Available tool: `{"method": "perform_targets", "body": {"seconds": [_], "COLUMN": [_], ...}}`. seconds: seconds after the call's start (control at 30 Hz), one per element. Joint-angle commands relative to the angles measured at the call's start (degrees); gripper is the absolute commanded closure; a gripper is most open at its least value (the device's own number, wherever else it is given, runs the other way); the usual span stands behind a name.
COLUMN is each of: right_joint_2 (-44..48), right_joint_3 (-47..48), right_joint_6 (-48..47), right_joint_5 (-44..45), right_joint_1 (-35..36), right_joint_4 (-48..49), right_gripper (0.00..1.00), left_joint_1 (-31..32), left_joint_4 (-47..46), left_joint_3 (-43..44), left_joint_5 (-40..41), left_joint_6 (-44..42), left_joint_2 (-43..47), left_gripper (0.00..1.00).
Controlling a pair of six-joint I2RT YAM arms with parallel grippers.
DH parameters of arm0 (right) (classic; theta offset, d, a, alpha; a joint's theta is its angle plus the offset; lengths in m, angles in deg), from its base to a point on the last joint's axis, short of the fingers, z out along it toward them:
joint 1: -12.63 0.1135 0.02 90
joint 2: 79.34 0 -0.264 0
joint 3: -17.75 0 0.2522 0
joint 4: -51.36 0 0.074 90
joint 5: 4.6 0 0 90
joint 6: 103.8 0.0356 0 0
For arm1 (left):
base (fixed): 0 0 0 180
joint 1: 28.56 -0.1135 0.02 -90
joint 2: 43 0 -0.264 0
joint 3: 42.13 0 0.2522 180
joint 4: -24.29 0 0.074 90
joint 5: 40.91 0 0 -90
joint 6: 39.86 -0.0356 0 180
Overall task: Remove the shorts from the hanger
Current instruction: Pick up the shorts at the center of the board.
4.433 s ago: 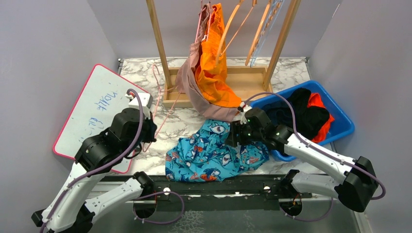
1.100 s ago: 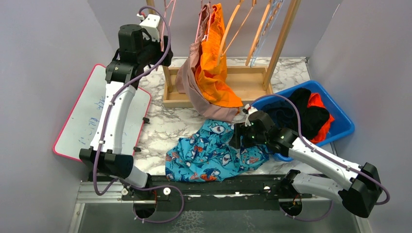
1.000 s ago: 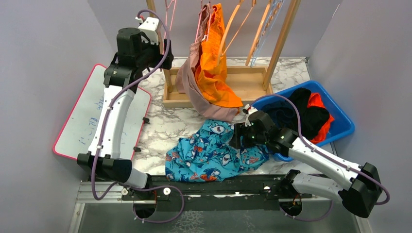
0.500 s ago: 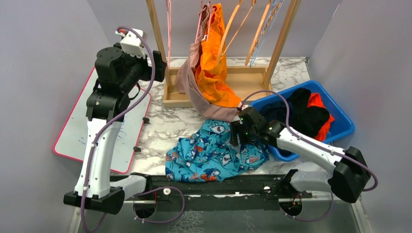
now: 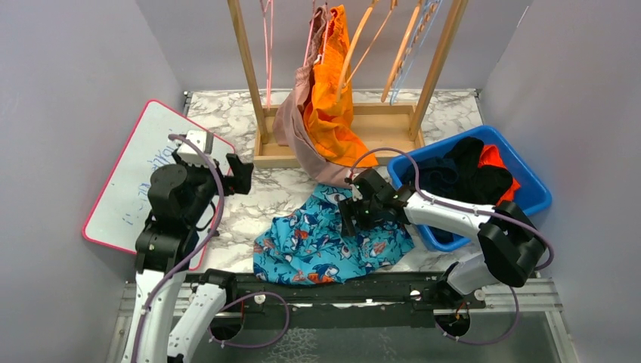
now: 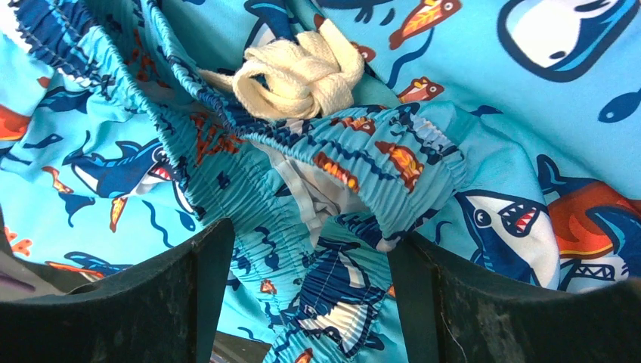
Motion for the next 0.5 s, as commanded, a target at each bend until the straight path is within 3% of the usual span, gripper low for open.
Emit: {"method": "perform_targets", "body": {"seconds": [0.0, 0.37, 0.47], "right_joint_2": [-0.1, 2.7, 1.8], "right_joint_3": [-0.9, -2.4, -2.1], "right_joint_6": [0.0, 0.4, 0.8], "right_joint_5": [-3.7, -9.8, -6.3], "right_joint_1": [1.3, 2.0, 3.1], "right_joint_4": [5.0, 8.4, 7.8], "right_gripper": [0.25, 0.23, 0.22], "left_joint_1": [-0.3, -0.2, -0.2], "left_joint_4": [-1.3, -5.4, -7.5], "left_joint_3": [-5.2, -15.6, -18.1], "left_joint_5": [1.6, -1.8, -1.5], "left_joint_6": [4.4, 9.0, 9.0], "left_joint_2": [5.2, 8.7, 8.9], "left_gripper": [0.01, 0.01, 0.01]}}
